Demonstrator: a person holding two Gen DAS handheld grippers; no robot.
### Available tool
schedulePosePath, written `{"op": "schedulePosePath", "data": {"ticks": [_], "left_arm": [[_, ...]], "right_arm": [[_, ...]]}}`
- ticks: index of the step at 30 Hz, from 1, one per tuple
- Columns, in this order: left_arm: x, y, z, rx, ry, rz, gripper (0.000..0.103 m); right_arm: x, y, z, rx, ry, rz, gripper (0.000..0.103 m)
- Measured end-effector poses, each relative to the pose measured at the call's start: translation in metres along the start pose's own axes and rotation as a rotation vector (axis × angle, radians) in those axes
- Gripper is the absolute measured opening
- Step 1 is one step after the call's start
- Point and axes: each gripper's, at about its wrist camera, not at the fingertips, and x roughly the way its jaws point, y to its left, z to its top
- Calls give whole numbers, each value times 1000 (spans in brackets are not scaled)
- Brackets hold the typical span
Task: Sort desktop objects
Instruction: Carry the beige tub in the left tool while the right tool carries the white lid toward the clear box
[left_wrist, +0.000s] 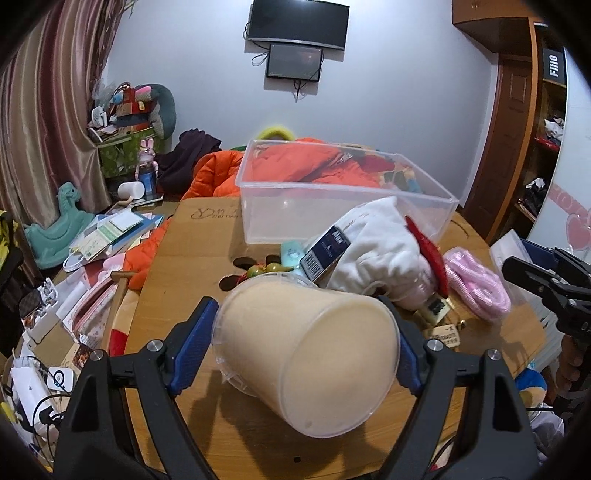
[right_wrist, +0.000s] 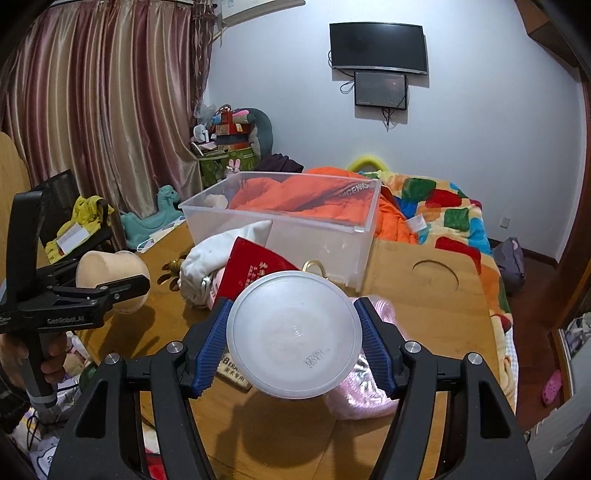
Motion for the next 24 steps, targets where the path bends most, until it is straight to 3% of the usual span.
{"op": "schedulePosePath", "data": {"ticks": [14,24], "left_arm": [[-15,-5,49,34,-65,-44,84],[-6,6,98,11,-67,-79,84]], "right_arm": [[1,-7,39,-36,-13,-15,63],[14,-13,74,-57,-22,-10,63]]}}
